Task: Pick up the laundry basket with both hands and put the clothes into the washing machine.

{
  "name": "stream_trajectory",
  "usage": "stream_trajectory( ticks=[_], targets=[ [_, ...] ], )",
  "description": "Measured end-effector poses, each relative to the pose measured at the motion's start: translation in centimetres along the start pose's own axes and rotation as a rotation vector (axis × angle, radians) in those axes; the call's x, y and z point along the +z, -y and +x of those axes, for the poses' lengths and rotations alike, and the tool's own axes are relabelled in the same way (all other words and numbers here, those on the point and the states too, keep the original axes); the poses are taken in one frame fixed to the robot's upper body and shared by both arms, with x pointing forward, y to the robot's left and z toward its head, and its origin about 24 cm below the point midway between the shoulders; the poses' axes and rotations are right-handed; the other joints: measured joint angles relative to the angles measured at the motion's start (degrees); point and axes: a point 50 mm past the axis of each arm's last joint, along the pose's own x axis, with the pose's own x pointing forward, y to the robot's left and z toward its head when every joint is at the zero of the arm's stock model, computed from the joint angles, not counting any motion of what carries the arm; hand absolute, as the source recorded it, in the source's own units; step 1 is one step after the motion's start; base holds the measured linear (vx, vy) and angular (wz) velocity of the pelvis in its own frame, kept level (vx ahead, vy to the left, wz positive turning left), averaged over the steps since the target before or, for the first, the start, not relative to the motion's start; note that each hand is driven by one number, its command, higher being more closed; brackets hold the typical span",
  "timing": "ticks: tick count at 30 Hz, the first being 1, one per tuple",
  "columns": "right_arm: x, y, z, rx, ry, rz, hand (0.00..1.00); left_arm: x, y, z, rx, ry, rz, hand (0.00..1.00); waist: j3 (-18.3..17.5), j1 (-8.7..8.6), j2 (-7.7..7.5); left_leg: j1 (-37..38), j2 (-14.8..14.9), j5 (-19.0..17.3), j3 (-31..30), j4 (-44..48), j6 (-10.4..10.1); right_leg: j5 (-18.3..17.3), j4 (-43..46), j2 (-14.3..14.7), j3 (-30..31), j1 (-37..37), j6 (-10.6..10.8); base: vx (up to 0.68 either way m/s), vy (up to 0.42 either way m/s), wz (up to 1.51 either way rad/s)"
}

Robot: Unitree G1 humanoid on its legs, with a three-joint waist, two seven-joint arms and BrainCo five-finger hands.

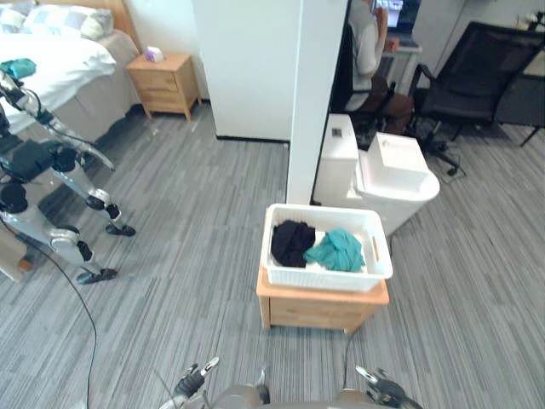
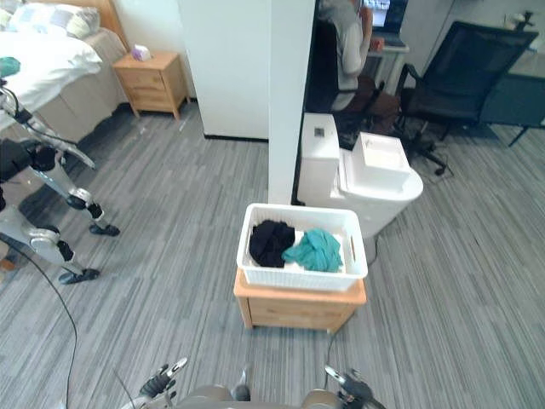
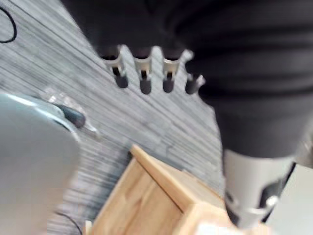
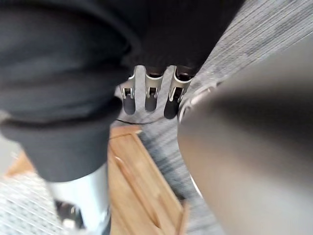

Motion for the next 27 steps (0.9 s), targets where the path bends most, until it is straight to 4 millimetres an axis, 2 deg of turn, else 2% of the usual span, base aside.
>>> stream_trajectory(
  ticks=[1, 2, 3, 4, 5, 6, 7, 8, 9, 11, 13, 17, 19, 20, 21, 23, 24, 25, 26, 27],
  targets=[
    [-0.4, 0.8, -0.2, -0.034, -0.016, 0.053, 0.00, 1.1, 0.7, 0.3, -0.019, 0.030, 0.003, 0.00, -0.04, -0.94, -0.01, 0.60, 1.07, -0.22, -1.99, -0.53, -0.86, -0.15, -12.39, 0.57, -0.80, -0.64, 0.28, 0.29, -0.204, 0.67],
    [-1.1, 1.3, -0.3, -0.053, -0.034, 0.089, 0.00, 1.5, 0.9, 0.5, -0.026, 0.041, 0.005, 0.00, -0.06, -1.45, -0.02, 0.57, 1.71, -0.54, -2.98, -0.58, -2.11, 1.34, -20.06, 1.10, -0.13, -0.63, -0.09, 0.28, -0.229, 0.79],
    [-1.9, 1.5, -0.5, -0.066, -0.061, 0.122, 0.00, 1.6, 0.9, 0.5, -0.028, 0.049, 0.006, 0.00, -0.21, -1.99, -0.27, 0.55, 2.30, -1.03, -3.97, -0.59, -3.03, 4.66, -27.23, 1.60, 1.54, -0.66, -0.42, 0.27, -0.285, 0.60],
    [-3.0, 1.6, -0.8, -0.076, -0.091, 0.155, 0.00, 1.5, 0.9, 0.4, -0.026, 0.048, 0.007, 0.00, -0.49, -2.17, -1.05, 0.64, 2.44, -1.65, -4.96, -0.57, -4.31, 9.75, -32.54, 2.26, 4.23, -0.75, -0.38, 0.28, -0.351, 0.53],
    [-4.6, 1.6, -1.2, -0.087, -0.129, 0.197, 0.00, 1.5, 0.2, 0.4, -0.009, 0.044, 0.017, 0.00, -1.05, -2.20, -3.23, 1.13, 2.30, -2.78, -6.09, -0.58, -6.31, 15.97, -35.30, 2.31, 7.91, -0.40, 2.25, 0.32, -0.461, 0.38],
    [-5.3, 1.9, -1.4, -0.099, -0.150, 0.218, 0.00, 0.8, 0.0, 0.3, -0.002, 0.014, 0.024, 0.00, -1.18, -2.09, -2.46, 1.54, 3.35, -3.29, -6.39, -0.59, -7.30, 14.09, -36.31, 3.58, 8.60, 0.97, 2.96, 0.25, -0.390, 0.19],
    [-5.2, 2.1, -1.4, -0.107, -0.154, 0.230, 0.00, -0.1, 0.1, 0.1, -0.002, -0.014, 0.022, 0.00, -1.44, -2.09, -0.90, 1.60, 5.21, -3.58, -6.38, -0.65, -8.31, 13.67, -37.64, 5.21, 7.42, 1.69, 2.36, 0.20, -0.352, 0.00],
    [-5.1, 2.1, -1.4, -0.107, -0.150, 0.234, 0.00, -0.8, 0.2, 0.0, -0.002, -0.034, 0.017, 0.00, -1.40, -2.32, -0.41, 1.67, 6.40, -3.31, -6.41, -1.07, -8.97, 13.25, -39.21, 6.38, 6.10, 2.55, 1.72, 0.17, -0.301, 0.10],
    [-5.0, 2.3, -1.4, -0.111, -0.148, 0.232, 0.00, -1.6, 0.6, -0.1, -0.009, -0.060, 0.017, 0.00, -1.52, -2.55, 0.82, 1.81, 7.78, -2.89, -7.07, -1.53, -9.66, 13.15, -41.46, 7.84, 4.41, 4.38, 1.53, 0.16, -0.284, 0.26],
    [-5.1, 2.7, -1.5, -0.118, -0.149, 0.227, 0.00, -1.9, 0.9, -0.1, -0.019, -0.073, 0.032, 0.00, -1.50, -2.53, 1.26, 3.03, 9.29, -2.35, -8.15, -1.81, -10.59, 13.12, -43.58, 9.33, 2.11, 7.89, 1.26, 0.10, -0.206, 0.54],
    [-4.5, 2.7, -1.4, -0.110, -0.124, 0.202, 0.00, -2.3, 0.6, -0.3, -0.012, -0.082, 0.039, 0.00, -2.25, -2.31, 1.07, 4.11, 10.40, -2.34, -8.41, -2.78, -11.05, 13.04, -45.00, 10.41, 0.67, 9.86, 1.03, 0.03, -0.136, 0.39],
    [-1.4, 0.5, -0.5, -0.017, -0.009, 0.104, 0.00, -2.1, -1.2, -0.6, 0.034, -0.074, 0.043, 0.00, -3.08, -2.20, -0.14, 2.37, 10.53, -2.15, -7.50, -3.50, -11.88, 15.14, -50.08, 11.62, 0.68, 9.90, 0.61, -0.06, -0.062, -0.05],
    [-0.5, -0.3, -0.3, 0.016, 0.028, 0.083, 0.00, -2.2, -2.0, -0.8, 0.052, -0.076, 0.048, 0.00, -3.63, -2.22, -0.31, 0.87, 10.34, -2.20, -6.99, -3.59, -11.91, 16.46, -51.67, 11.69, 0.90, 8.88, 0.45, -0.05, -0.008, -0.18],
    [0.4, -0.6, -0.4, 0.033, 0.071, 0.076, 0.00, -2.1, -2.5, -0.9, 0.063, -0.077, 0.055, 0.00, -4.20, -2.26, -1.02, -0.12, 10.15, -2.41, -6.82, -3.59, -12.11, 17.31, -52.70, 11.65, 0.90, 8.26, 0.44, -0.02, 0.001, -0.11],
    [1.0, -0.6, -0.5, 0.038, 0.100, 0.073, 0.00, -2.2, -2.7, -1.0, 0.068, -0.078, 0.056, 0.00, -4.31, -2.29, -0.80, -0.61, 10.06, -2.42, -6.79, -3.58, -12.10, 17.60, -53.16, 11.63, 0.89, 7.98, 0.45, 0.00, 0.004, -0.08],
    [4.7, -0.4, -1.2, 0.056, 0.268, 0.048, 0.00, -1.8, -2.9, -1.1, 0.067, -0.047, 0.051, 0.00, -5.16, -2.44, -0.62, -1.52, 9.75, -2.42, -6.39, -3.99, -12.11, 18.28, -54.49, 11.55, 0.99, 7.23, 0.65, 0.03, 0.012, -0.07],
    [5.8, -0.3, -1.5, 0.054, 0.312, 0.044, 0.00, -1.3, -2.9, -1.1, 0.066, -0.021, 0.043, 0.00, -5.08, -2.47, -0.39, -1.51, 9.73, -2.39, -6.31, -4.20, -12.14, 18.29, -54.54, 11.54, 1.00, 7.14, 0.66, 0.07, 0.019, -0.03],
    [8.4, 0.3, -2.2, 0.043, 0.418, 0.041, 0.00, 0.6, -2.9, -1.1, 0.059, 0.068, 0.021, 0.00, -5.38, -2.38, -0.29, -1.52, 9.73, -2.18, -6.31, -4.47, -12.40, 18.47, -54.61, 11.53, 0.88, 7.08, 0.95, 0.06, 0.015, 0.02],
    [9.4, 0.6, -2.5, 0.036, 0.456, 0.041, 0.00, 1.5, -2.9, -1.1, 0.055, 0.108, 0.013, 0.00, -5.54, -2.28, -0.04, -1.59, 9.74, -2.02, -6.32, -4.50, -12.18, 18.48, -54.66, 11.53, 0.80, 7.08, 0.93, 0.10, 0.023, 0.04],
    [11.5, 1.2, -3.2, 0.024, 0.532, 0.032, 0.00, 3.4, -3.1, -1.3, 0.053, 0.188, -0.006, 0.00, -6.03, -2.36, 0.37, -1.57, 9.71, -1.94, -6.33, -4.53, -12.09, 18.60, -54.82, 11.50, 0.69, 7.06, 0.79, 0.06, 0.013, 0.03]
  ],
)
